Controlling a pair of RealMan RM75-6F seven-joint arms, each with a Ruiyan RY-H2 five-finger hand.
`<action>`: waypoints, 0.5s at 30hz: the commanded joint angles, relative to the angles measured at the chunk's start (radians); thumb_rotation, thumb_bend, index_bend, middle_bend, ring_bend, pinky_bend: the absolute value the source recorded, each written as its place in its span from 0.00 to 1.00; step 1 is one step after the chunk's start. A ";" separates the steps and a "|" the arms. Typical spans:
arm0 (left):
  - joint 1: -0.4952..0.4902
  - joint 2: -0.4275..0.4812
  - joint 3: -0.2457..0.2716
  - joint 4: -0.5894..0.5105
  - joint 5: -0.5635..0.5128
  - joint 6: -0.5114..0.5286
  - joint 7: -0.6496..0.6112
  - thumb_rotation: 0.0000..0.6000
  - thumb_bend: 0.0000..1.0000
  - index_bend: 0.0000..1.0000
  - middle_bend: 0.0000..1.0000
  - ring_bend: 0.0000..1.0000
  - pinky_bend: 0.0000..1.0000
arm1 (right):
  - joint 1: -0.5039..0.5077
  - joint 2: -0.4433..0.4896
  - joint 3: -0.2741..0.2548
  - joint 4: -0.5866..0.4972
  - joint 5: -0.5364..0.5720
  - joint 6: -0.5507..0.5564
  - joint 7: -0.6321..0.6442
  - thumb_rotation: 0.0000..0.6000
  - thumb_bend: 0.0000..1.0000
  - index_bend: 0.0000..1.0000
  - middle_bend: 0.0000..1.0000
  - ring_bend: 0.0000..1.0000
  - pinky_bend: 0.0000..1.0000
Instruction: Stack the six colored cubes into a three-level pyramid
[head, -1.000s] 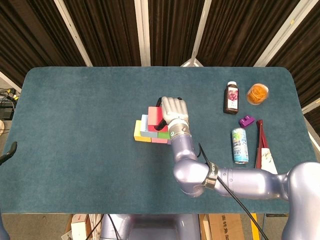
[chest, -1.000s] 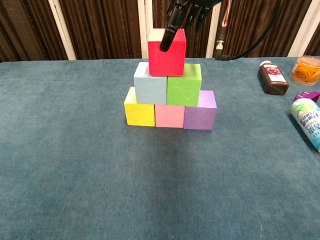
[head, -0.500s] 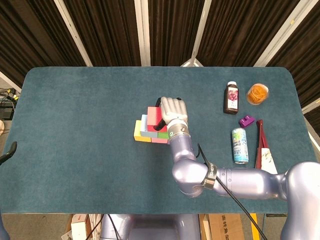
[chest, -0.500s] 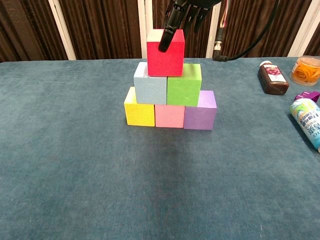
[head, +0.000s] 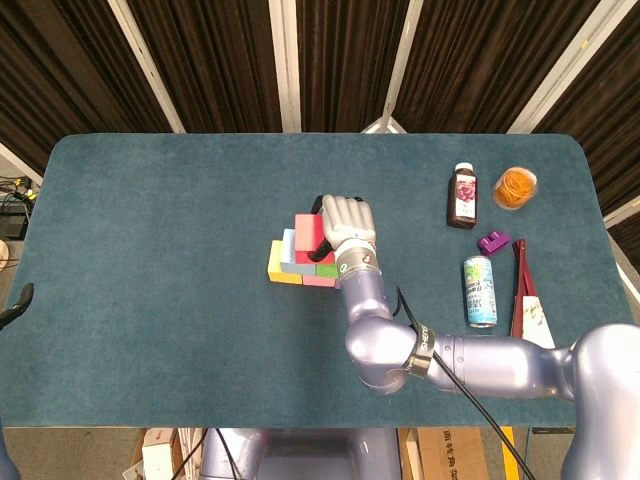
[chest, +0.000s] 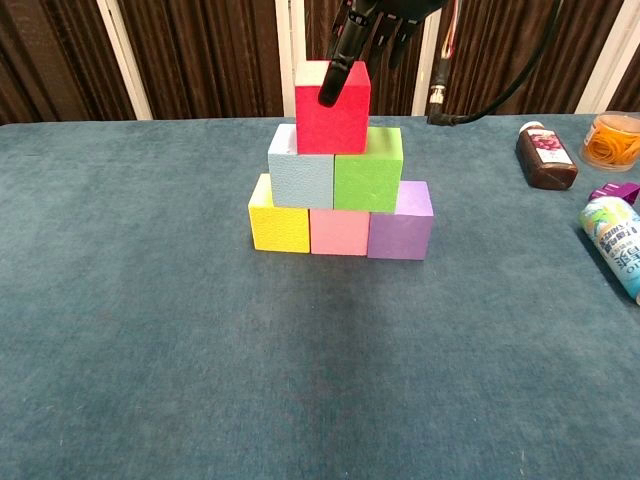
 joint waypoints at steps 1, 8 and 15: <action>0.000 0.000 0.001 0.000 0.001 0.000 0.000 1.00 0.32 0.13 0.00 0.00 0.00 | -0.001 0.001 0.002 -0.001 0.003 0.000 -0.001 1.00 0.20 0.31 0.27 0.23 0.13; 0.000 -0.001 -0.001 0.000 -0.001 0.000 0.003 1.00 0.32 0.13 0.00 0.00 0.00 | -0.001 0.008 0.009 -0.010 0.028 -0.014 -0.022 1.00 0.20 0.28 0.22 0.18 0.11; 0.000 0.000 -0.002 0.000 -0.003 -0.001 0.001 1.00 0.32 0.13 0.00 0.00 0.00 | -0.001 0.020 0.020 -0.020 0.062 -0.030 -0.041 1.00 0.20 0.22 0.17 0.12 0.08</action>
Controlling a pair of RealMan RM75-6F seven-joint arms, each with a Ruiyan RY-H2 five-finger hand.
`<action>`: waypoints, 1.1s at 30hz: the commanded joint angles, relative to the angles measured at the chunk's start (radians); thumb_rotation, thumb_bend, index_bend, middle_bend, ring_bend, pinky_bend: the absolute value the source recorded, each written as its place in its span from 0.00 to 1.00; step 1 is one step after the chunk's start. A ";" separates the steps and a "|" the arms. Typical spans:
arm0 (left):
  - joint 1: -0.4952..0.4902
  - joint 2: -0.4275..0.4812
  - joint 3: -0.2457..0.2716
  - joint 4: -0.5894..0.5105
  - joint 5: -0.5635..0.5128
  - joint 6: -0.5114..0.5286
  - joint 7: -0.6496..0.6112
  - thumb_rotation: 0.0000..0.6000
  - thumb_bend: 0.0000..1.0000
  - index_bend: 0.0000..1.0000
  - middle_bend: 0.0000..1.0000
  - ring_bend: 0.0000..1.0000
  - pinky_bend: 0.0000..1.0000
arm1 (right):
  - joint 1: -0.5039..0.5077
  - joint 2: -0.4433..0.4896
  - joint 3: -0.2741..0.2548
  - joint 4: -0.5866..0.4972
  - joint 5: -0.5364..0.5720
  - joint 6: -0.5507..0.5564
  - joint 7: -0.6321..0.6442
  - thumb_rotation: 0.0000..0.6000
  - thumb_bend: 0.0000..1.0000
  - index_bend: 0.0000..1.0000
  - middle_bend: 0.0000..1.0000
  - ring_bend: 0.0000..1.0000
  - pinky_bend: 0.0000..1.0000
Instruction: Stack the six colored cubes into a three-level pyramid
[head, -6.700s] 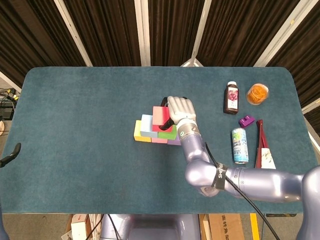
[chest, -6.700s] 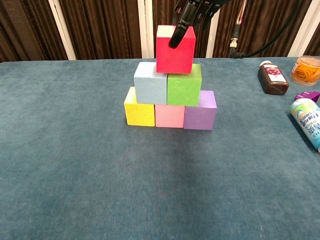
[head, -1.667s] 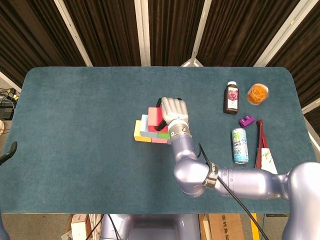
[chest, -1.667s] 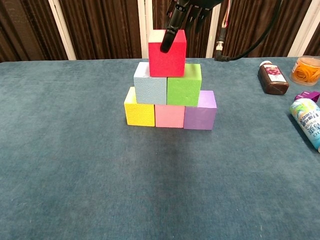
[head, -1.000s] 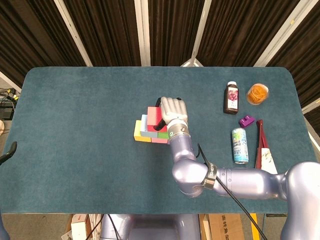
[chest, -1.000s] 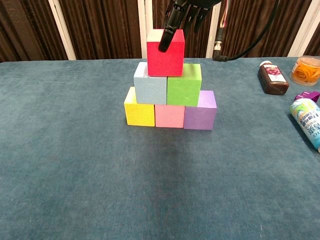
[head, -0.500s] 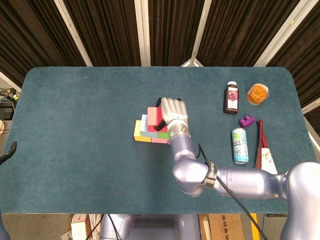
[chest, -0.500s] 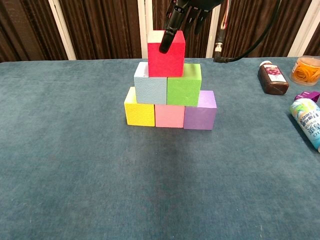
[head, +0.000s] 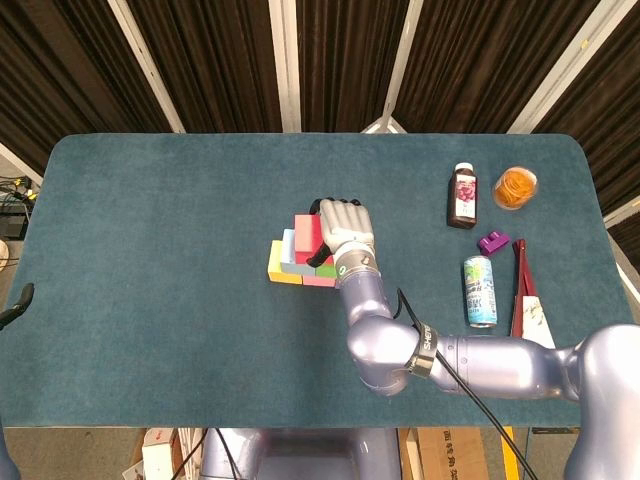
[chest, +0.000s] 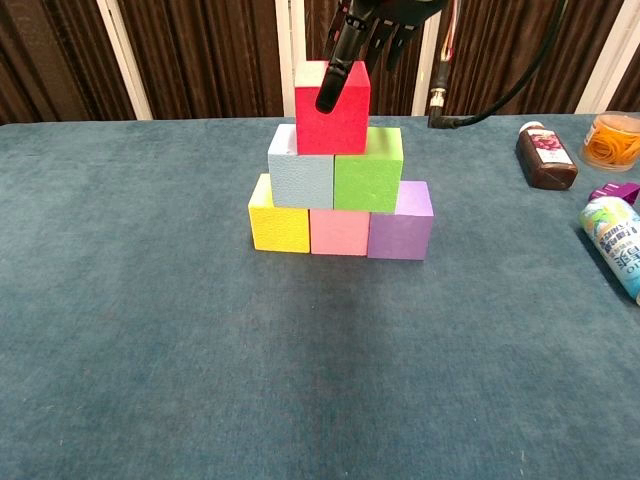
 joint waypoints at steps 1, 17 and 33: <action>0.001 0.000 0.000 0.000 0.000 0.001 -0.001 1.00 0.32 0.13 0.00 0.00 0.00 | -0.001 0.007 0.006 -0.005 0.013 -0.009 -0.006 1.00 0.20 0.20 0.15 0.11 0.07; -0.004 -0.004 0.002 0.007 -0.002 -0.008 0.007 1.00 0.32 0.13 0.00 0.00 0.00 | -0.080 0.109 0.045 -0.126 -0.050 -0.048 0.083 1.00 0.20 0.02 0.06 0.07 0.05; 0.001 -0.001 0.020 -0.010 0.022 -0.001 0.003 1.00 0.32 0.13 0.00 0.00 0.00 | -0.578 0.573 0.122 -0.601 -0.502 0.016 0.408 1.00 0.20 0.02 0.06 0.06 0.05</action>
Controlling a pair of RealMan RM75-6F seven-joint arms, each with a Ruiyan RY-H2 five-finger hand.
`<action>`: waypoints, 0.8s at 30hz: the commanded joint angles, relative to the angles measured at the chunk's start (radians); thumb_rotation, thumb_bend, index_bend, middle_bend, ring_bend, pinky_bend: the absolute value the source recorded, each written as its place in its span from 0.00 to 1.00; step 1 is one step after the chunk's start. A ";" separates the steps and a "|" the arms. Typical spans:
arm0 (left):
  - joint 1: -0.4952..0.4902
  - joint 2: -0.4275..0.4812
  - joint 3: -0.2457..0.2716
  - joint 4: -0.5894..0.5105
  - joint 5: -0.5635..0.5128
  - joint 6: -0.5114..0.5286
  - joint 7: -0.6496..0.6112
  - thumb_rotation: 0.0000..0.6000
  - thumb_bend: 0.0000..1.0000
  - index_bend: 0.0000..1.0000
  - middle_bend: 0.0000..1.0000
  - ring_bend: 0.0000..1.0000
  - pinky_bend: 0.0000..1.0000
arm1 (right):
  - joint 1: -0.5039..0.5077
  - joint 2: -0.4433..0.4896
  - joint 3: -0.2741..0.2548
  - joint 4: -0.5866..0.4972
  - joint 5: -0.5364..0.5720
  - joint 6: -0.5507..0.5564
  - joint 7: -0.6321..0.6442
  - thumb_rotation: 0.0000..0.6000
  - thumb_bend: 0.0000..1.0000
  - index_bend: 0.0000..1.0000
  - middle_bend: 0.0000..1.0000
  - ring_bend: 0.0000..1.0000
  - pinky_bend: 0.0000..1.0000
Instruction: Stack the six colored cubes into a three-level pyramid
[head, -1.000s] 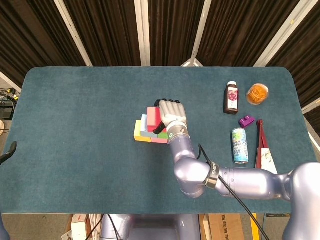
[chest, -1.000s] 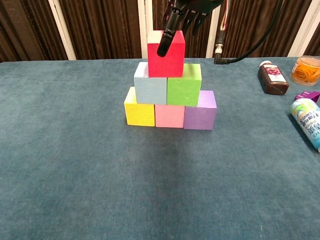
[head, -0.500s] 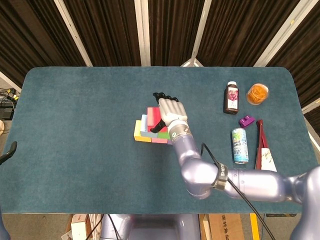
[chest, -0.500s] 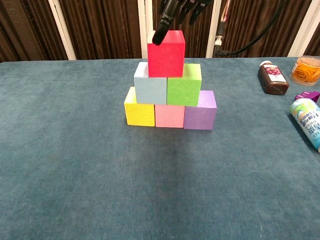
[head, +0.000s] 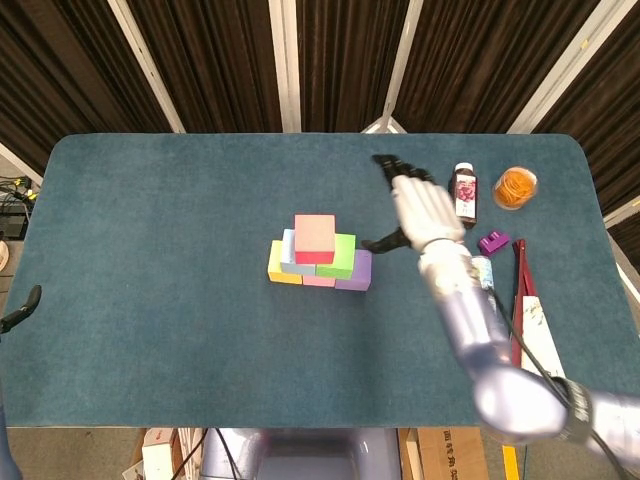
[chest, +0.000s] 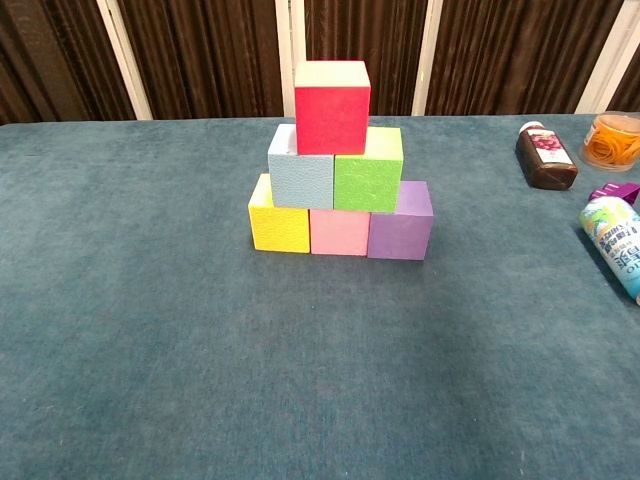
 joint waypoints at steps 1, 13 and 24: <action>0.003 0.004 0.004 -0.005 0.005 0.002 -0.005 1.00 0.32 0.13 0.00 0.00 0.00 | -0.234 0.114 -0.015 -0.122 -0.292 0.063 0.170 1.00 0.20 0.02 0.06 0.06 0.05; 0.016 0.039 0.034 -0.050 0.034 -0.009 -0.032 1.00 0.32 0.13 0.00 0.00 0.00 | -0.711 0.115 -0.420 -0.024 -1.195 0.201 0.419 1.00 0.20 0.02 0.06 0.04 0.04; 0.066 0.104 0.090 -0.135 0.072 0.011 -0.032 1.00 0.32 0.12 0.00 0.00 0.00 | -0.922 -0.107 -0.697 0.388 -1.655 0.425 0.536 1.00 0.20 0.06 0.06 0.00 0.04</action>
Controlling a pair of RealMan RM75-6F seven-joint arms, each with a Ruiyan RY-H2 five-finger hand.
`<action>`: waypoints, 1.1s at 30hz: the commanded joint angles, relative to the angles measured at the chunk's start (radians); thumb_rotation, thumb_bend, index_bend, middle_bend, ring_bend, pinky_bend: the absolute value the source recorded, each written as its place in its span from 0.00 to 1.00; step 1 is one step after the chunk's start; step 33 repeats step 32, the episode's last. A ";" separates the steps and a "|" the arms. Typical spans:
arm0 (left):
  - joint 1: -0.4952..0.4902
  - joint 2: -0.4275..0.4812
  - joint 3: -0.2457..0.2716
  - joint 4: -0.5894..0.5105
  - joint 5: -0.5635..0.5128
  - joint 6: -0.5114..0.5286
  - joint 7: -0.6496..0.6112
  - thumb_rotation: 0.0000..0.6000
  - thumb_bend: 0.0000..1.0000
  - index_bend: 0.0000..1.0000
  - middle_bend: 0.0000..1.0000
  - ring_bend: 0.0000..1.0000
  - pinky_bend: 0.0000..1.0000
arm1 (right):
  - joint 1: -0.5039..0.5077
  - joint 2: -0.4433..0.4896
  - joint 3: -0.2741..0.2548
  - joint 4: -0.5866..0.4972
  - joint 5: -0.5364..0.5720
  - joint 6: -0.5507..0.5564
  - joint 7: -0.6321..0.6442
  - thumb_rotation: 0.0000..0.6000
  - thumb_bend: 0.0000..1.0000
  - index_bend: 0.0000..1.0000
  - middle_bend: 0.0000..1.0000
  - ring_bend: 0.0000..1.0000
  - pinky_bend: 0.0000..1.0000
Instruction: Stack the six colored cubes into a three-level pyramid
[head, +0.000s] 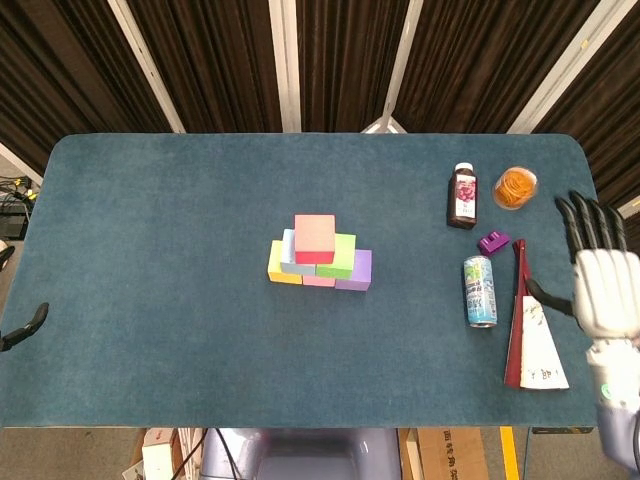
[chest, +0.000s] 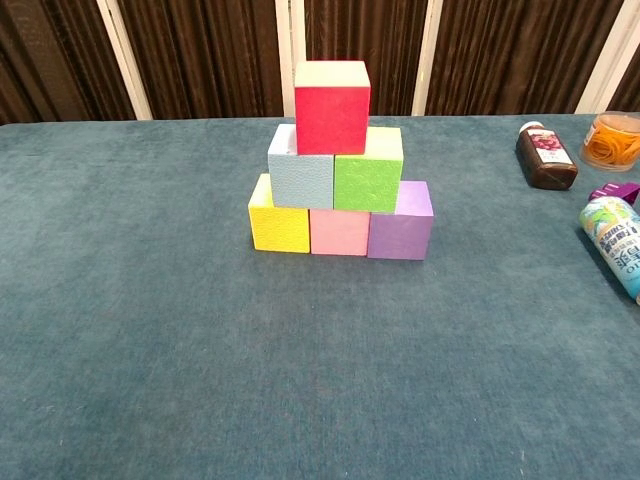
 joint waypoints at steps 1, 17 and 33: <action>0.015 0.021 0.019 -0.026 0.002 -0.010 0.013 1.00 0.32 0.12 0.00 0.00 0.00 | -0.119 -0.097 -0.161 0.170 -0.142 0.077 0.069 1.00 0.20 0.06 0.06 0.00 0.04; 0.037 0.048 0.044 -0.047 0.041 0.007 0.017 1.00 0.32 0.12 0.00 0.00 0.00 | -0.177 -0.194 -0.178 0.289 -0.195 0.164 0.012 1.00 0.20 0.06 0.06 0.00 0.04; 0.040 0.041 0.051 -0.055 0.050 0.005 0.037 1.00 0.32 0.12 0.00 0.00 0.00 | -0.210 -0.143 -0.165 0.264 -0.149 0.156 0.100 1.00 0.20 0.06 0.06 0.00 0.04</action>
